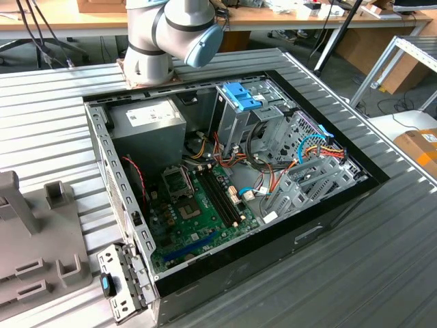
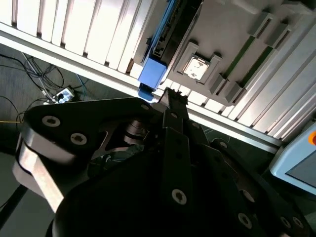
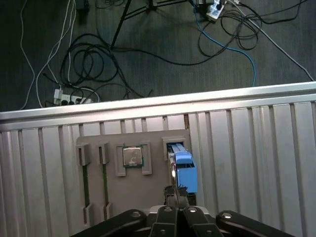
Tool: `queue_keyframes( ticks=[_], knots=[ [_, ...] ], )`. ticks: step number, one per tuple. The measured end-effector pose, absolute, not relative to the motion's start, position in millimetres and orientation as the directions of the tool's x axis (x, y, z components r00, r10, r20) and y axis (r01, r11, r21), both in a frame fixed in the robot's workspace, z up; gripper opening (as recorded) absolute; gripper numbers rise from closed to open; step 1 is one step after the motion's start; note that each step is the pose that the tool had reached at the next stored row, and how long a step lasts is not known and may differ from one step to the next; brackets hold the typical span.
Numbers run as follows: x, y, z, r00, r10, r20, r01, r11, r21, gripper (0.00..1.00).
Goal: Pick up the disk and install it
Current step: 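Pick up the disk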
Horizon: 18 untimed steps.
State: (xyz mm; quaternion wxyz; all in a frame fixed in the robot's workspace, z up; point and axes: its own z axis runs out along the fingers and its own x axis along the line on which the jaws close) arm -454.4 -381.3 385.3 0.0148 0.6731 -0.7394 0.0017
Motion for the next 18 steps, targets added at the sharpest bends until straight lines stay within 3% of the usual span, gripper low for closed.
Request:
queue_keyframes(
  ticks=[4,7,18],
  knots=[
    [-454.5,-381.3,385.3,-0.093,-0.995,0.021,-0.995,0.094,0.018,0.11],
    [-454.4,-381.5,385.2,-0.091,-0.996,-0.006,-0.996,0.091,0.020,0.11],
    [-450.5,-381.7,377.5,-0.053,-0.999,-0.007,-0.998,0.052,0.020,0.11]
  ],
)
